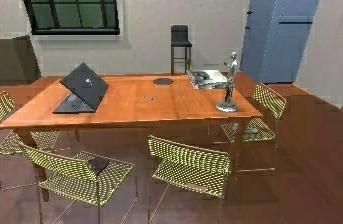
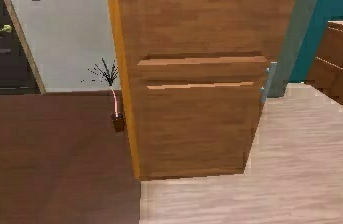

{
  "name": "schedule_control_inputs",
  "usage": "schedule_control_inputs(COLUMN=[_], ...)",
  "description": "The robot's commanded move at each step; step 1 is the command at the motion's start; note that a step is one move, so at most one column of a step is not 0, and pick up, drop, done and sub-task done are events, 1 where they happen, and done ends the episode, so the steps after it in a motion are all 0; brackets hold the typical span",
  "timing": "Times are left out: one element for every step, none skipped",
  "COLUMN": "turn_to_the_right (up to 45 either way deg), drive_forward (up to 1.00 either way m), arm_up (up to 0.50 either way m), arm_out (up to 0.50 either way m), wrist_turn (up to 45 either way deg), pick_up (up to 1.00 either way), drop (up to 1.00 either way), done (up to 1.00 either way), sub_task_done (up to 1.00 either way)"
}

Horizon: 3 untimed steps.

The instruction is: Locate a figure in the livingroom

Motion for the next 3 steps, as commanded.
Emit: schedule_control_inputs(turn_to_the_right=[0.0, 21.0, 0.0], drive_forward=[0.45, 0.00, 0.00], arm_up=[0.00, 0.00, 0.00], arm_out=[0.00, 0.00, 0.00], wrist_turn=[0.0, 0.0, 0.0], pick_up=[0.00, 0.00, 0.00], drop=[0.00, 0.00, 0.00], done=[0.00, 0.00, 1.00], sub_task_done=[0.00, 0.00, 0.00])
